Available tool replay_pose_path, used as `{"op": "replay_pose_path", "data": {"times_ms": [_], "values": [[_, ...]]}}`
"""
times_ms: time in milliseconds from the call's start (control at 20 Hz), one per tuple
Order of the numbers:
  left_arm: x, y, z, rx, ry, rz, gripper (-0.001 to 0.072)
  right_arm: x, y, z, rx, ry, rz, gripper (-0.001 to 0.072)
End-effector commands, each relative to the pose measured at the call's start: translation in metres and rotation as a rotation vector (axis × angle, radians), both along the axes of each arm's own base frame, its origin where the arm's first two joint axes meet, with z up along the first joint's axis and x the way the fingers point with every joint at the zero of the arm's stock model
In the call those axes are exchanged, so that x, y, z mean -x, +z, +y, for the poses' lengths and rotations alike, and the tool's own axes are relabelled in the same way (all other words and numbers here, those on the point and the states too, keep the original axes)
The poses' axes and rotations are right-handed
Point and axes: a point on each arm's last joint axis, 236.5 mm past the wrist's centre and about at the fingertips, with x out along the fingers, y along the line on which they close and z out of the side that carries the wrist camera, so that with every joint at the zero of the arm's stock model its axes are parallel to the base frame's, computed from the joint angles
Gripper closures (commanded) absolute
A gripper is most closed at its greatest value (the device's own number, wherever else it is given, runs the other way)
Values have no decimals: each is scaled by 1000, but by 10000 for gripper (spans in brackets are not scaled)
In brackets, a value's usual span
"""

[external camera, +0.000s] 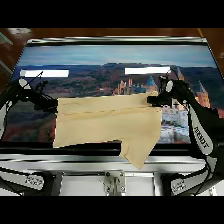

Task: Fold the shirts.

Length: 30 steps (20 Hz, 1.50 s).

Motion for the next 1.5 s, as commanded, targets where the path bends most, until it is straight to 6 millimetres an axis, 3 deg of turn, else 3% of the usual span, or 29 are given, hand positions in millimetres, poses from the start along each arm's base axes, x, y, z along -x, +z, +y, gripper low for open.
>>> {"op": "replay_pose_path", "data": {"times_ms": [0,50,100,150,300,400,450,550,600,700,850,1100,1450], "values": [[10,-5,0,7,8,53,564,3,0,5,-28,-31,16,252],[16,1,2,13,3,79,353,9,6,1,-6,-10,37,147],[23,10,5,21,-3,109,183,15,16,-7,31,19,54,146],[32,20,11,27,-21,144,154,21,29,-19,86,46,67,147],[64,56,38,51,3,223,154,47,83,-78,301,76,99,147],[87,71,58,64,65,208,152,80,101,-95,239,53,175,153],[106,71,65,76,105,208,117,98,101,-94,149,37,216,153],[147,52,72,111,229,219,28,126,93,-80,-71,-32,243,153],[164,39,68,143,278,213,-8,137,85,-72,-171,-76,247,152],[183,17,47,247,339,168,-7,151,70,-56,-307,-123,248,152],[192,-3,22,348,381,149,-6,158,50,-50,-327,-150,250,152],[204,-22,11,356,421,170,-5,138,46,-57,-308,-181,164,152],[187,-27,1,410,478,94,0,132,45,-59,-302,-189,139,153]]}}
